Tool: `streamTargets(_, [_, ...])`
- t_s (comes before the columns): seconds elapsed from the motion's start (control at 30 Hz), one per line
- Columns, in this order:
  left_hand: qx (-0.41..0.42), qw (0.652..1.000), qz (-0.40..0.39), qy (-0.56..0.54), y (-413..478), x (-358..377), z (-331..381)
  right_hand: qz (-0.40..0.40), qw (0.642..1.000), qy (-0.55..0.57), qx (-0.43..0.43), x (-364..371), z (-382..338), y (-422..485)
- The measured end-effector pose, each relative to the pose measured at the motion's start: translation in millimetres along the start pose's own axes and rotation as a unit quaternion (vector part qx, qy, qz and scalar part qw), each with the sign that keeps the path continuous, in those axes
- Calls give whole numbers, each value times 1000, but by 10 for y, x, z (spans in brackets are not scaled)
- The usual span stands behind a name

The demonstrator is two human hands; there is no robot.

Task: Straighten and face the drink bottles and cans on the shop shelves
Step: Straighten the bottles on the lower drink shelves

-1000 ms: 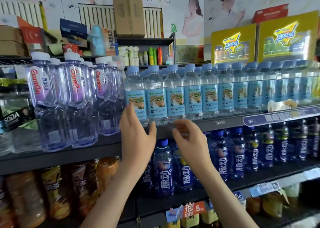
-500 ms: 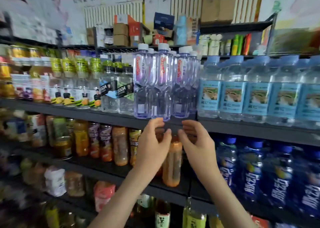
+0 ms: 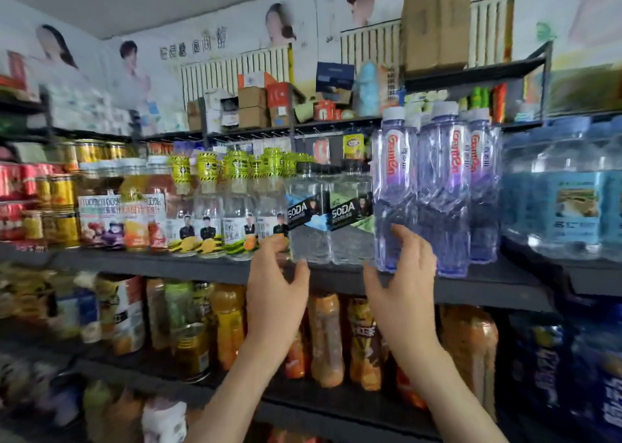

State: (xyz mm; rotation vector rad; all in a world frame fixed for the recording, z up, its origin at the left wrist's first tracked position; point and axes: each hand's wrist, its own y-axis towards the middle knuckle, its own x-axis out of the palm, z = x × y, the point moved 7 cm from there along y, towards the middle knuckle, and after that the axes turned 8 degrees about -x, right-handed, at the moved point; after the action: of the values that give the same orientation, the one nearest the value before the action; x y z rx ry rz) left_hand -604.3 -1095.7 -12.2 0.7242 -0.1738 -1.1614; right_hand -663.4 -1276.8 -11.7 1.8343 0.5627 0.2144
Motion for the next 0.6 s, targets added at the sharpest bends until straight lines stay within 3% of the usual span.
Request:
streamTargets(0.1, [99, 994, 9, 46, 287, 3, -77, 111, 983, -148, 2, 80, 30, 57])
streamTargets(0.2, [150, 985, -10, 80, 504, 112, -150, 119, 971, -206, -3, 216, 92, 123])
streamTargets(0.37, [208, 972, -51, 97, 529, 329, -399, 88, 973, -213, 21, 442, 111, -120])
streamTargets(0.6, [276, 960, -6, -39, 84, 325, -642, 95, 977, -190, 15, 430, 57, -598])
